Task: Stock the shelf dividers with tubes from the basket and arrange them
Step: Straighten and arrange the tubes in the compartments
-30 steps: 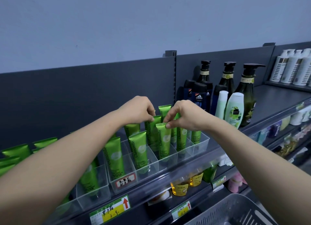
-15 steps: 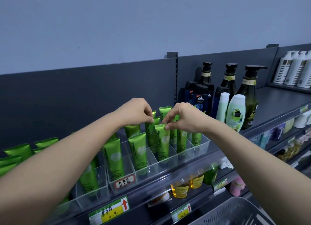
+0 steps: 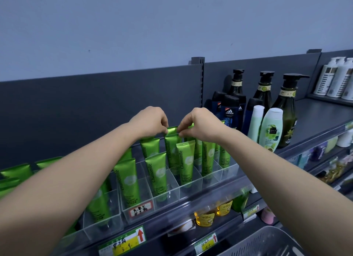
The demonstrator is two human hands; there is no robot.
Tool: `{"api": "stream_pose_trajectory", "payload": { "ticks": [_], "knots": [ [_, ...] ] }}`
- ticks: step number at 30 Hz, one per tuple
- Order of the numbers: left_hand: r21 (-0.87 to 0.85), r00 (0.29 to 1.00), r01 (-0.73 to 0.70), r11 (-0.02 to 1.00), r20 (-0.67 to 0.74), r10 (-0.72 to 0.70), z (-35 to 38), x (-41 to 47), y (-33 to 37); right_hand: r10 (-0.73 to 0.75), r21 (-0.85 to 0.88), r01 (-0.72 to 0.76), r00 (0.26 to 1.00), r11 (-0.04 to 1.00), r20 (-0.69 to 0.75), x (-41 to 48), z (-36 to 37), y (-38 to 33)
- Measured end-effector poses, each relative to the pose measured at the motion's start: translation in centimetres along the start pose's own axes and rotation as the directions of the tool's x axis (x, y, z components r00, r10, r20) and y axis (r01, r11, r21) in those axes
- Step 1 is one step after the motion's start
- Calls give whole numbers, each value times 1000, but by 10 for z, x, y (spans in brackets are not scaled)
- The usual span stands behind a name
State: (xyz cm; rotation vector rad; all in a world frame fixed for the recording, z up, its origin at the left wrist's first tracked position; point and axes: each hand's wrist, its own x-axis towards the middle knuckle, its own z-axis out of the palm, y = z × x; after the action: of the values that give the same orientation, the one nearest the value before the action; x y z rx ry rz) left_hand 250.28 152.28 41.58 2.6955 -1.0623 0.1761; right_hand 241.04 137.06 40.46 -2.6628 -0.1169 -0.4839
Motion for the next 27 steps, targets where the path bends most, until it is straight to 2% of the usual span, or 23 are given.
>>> {"api": "stream_pose_trajectory", "payload": {
  "ticks": [13, 18, 22, 27],
  "knots": [
    [-20, 1000, -3, 1000, 4, 3, -1, 1, -7, 18, 14, -19, 1000, 1000, 25, 3, 2, 2],
    [-36, 1000, -12, 999, -14, 12, -9, 0, -5, 75, 60, -72, 996, 996, -54, -5, -19, 8],
    [-109, 992, -109, 988, -82, 101, -13, -1, 14, 150, 75, -144, 986, 987, -80, -19, -32, 18],
    [-122, 981, -195, 973, -25, 193, -4, 5, 41, 190, 41, -189, 982, 981, -14, -37, -33, 26]
  ]
}}
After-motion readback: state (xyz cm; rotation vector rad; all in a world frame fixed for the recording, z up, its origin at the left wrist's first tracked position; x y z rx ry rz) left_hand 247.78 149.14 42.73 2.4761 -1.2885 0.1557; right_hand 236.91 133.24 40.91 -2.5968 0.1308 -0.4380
